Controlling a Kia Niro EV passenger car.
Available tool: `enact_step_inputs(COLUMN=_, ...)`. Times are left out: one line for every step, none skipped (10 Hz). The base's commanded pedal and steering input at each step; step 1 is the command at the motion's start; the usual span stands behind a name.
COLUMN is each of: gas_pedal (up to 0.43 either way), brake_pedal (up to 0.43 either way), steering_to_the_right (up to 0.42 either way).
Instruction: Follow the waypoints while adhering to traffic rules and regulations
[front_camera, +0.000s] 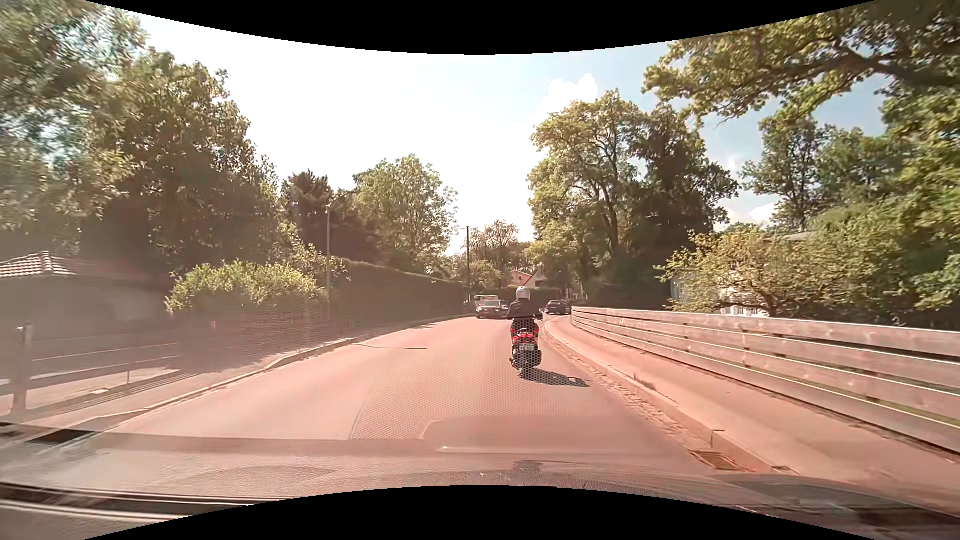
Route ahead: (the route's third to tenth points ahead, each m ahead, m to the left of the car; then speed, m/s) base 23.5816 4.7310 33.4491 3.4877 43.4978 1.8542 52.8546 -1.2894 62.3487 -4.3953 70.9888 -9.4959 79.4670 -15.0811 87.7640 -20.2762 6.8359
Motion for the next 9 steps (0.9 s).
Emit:
enact_step_inputs(gas_pedal=0.177, brake_pedal=0.006, steering_to_the_right=-0.003)
enact_step_inputs(gas_pedal=0.177, brake_pedal=0.006, steering_to_the_right=-0.003)
enact_step_inputs(gas_pedal=0.177, brake_pedal=0.006, steering_to_the_right=-0.001)
enact_step_inputs(gas_pedal=0.177, brake_pedal=0.006, steering_to_the_right=-0.001)
enact_step_inputs(gas_pedal=0.177, brake_pedal=0.006, steering_to_the_right=-0.001)
enact_step_inputs(gas_pedal=0.177, brake_pedal=0.006, steering_to_the_right=-0.005)
enact_step_inputs(gas_pedal=0.177, brake_pedal=0.006, steering_to_the_right=-0.008)
enact_step_inputs(gas_pedal=0.177, brake_pedal=0.006, steering_to_the_right=-0.008)
enact_step_inputs(gas_pedal=0.177, brake_pedal=0.006, steering_to_the_right=-0.007)
